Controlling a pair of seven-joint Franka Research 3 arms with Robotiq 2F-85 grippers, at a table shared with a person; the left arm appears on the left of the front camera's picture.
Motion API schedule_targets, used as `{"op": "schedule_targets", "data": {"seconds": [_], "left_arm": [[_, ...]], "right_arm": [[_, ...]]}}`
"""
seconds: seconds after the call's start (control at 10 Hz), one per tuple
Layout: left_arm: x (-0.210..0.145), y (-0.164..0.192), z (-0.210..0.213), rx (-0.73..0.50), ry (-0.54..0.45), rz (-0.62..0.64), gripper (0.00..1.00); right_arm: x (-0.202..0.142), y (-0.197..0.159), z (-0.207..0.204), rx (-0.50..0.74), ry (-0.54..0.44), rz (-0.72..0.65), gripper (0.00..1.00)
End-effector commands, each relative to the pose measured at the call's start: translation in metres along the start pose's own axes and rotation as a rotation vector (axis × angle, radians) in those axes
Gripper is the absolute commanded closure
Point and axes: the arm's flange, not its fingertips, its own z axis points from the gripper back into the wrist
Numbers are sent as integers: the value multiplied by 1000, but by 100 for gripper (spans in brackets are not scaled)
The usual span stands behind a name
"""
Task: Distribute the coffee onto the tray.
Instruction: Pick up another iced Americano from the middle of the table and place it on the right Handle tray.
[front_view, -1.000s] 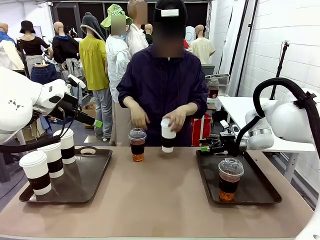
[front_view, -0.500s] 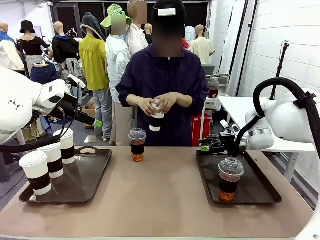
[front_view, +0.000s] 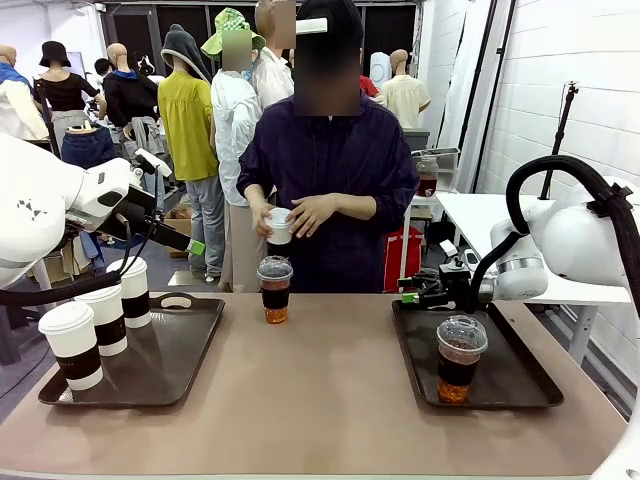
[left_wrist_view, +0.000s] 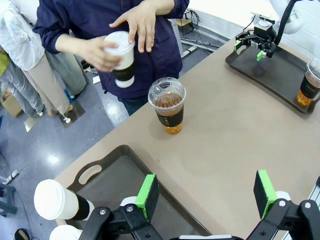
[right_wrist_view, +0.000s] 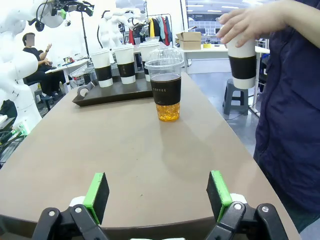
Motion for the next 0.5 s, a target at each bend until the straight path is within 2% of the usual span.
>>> {"op": "schedule_targets", "data": {"seconds": [0.0,0.4], "left_arm": [[-1,1,0,-8,-1,6,0],[-1,1,0,-8,-1,6,0]], "right_arm": [[0,-12,-15,-19,6,1,0],[7,-19,-60,6,-20,20,0]]}}
